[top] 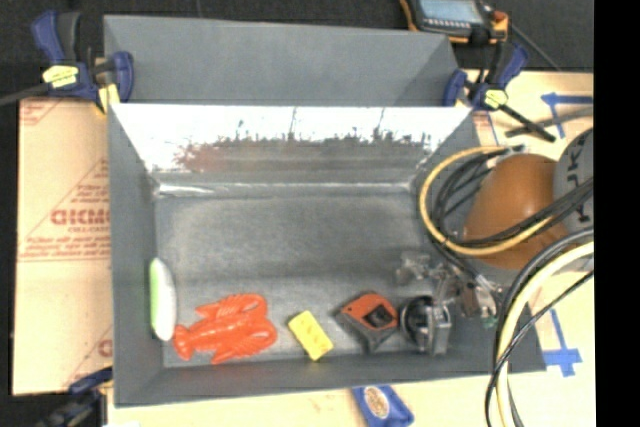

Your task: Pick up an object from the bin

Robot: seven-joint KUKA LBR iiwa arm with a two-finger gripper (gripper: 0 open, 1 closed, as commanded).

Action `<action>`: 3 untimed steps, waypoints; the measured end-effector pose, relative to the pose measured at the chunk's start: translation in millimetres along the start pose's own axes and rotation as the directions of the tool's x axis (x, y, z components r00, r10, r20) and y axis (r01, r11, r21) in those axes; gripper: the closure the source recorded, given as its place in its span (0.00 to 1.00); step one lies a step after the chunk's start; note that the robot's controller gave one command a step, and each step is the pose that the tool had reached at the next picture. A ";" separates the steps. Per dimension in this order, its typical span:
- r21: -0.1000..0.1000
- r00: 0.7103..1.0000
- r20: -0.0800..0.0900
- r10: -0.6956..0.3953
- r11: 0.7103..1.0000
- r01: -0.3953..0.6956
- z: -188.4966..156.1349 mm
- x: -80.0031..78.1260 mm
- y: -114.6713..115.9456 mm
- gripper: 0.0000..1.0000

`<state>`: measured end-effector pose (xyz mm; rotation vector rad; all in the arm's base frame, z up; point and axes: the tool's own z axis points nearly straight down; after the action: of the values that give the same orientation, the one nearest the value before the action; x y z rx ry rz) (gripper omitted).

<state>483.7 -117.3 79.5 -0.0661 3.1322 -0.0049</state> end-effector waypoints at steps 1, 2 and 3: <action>-0.004 0.999 -0.011 -0.030 1.000 0.030 -50.9 7.0 3.3 0.00; -0.003 1.000 -0.002 -0.022 1.000 0.022 -37.3 5.6 41.7 0.00; -0.003 1.000 -0.006 0.029 1.000 -0.029 -1.1 5.0 5.7 0.00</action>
Offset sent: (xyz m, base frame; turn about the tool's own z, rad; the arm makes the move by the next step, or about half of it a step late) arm -0.0106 0.0543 0.0205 -0.0175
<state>478.5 -111.8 80.6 -0.0210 3.1383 0.0004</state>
